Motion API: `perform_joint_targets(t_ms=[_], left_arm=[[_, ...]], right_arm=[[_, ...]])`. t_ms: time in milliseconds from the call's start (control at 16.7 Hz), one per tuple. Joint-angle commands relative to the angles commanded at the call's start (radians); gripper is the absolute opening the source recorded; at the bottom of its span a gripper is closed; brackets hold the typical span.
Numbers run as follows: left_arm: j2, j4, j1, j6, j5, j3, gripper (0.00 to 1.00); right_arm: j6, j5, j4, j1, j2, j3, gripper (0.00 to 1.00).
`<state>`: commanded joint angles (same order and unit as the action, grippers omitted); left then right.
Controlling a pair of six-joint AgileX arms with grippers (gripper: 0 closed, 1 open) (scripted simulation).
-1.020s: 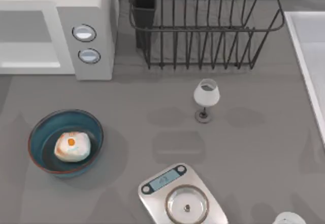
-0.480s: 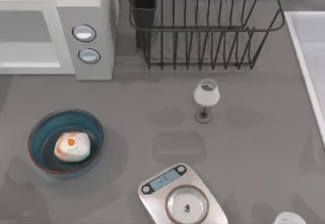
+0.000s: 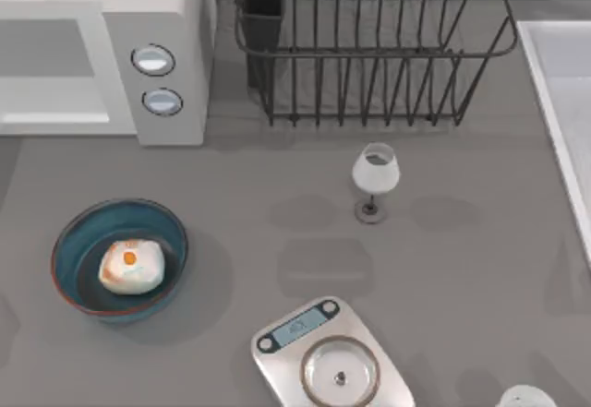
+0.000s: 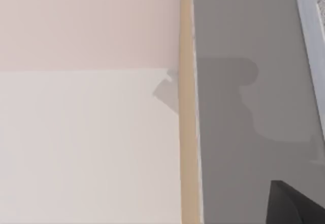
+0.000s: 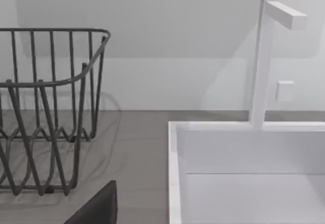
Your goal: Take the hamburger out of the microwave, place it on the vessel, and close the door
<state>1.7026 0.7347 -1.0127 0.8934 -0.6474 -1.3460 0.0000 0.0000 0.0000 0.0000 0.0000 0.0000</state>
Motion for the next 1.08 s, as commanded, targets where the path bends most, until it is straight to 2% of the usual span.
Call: perform_joint_targets(t_ms=[180,540,1080], left_arm=[[0.051,0.028,-0.037,0.030,-0.025,-0.040,0.00],[0.054,0.010,-0.033,0.030,-0.021,-0.023,0.00],[0.166,-0.345,-0.038,0.035,-0.027,0.216,0.00]], right_arm=[[0.000,0.000,0.000,0.000,0.000,0.000,1.00],[0.000,0.000,0.000,0.000,0.000,0.000,1.00],[0.000,0.000,0.000,0.000,0.000,0.000,1.00]])
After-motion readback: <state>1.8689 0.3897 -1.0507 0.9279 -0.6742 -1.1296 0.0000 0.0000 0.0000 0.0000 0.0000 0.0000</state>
